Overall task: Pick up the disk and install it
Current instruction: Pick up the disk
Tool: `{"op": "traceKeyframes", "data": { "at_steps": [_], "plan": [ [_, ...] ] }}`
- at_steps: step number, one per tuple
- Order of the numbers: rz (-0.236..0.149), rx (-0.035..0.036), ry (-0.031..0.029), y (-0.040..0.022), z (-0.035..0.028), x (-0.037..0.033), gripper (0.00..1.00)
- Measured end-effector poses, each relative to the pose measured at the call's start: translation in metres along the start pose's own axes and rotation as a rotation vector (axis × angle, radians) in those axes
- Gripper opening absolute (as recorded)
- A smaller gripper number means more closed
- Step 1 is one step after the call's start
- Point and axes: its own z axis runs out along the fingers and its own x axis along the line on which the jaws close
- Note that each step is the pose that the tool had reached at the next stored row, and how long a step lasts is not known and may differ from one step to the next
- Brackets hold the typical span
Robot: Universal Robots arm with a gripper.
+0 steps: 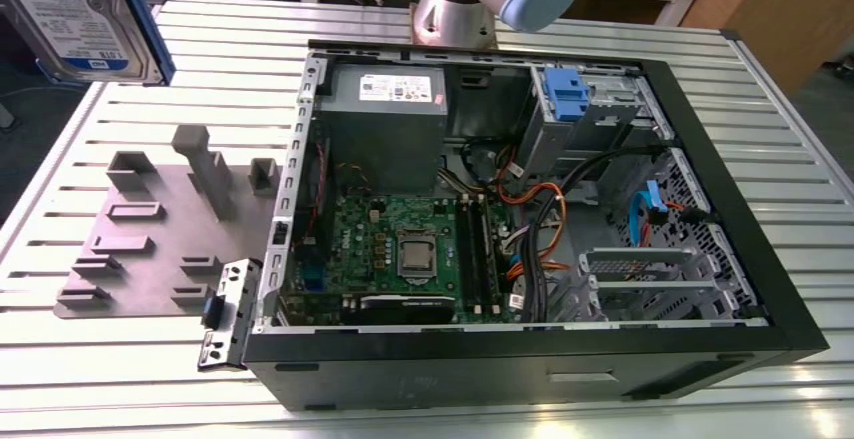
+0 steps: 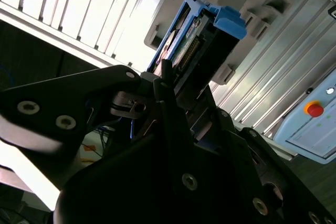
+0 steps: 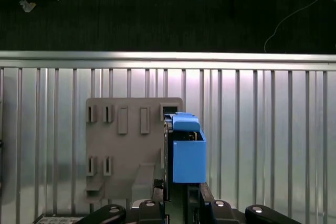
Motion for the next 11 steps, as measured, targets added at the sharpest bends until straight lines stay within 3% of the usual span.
{"op": "traceKeyframes", "data": {
  "at_steps": [11],
  "plan": [
    [0.000,0.0001,-0.0001,-0.0136,0.0001,-0.0001,0.35]
  ]
}}
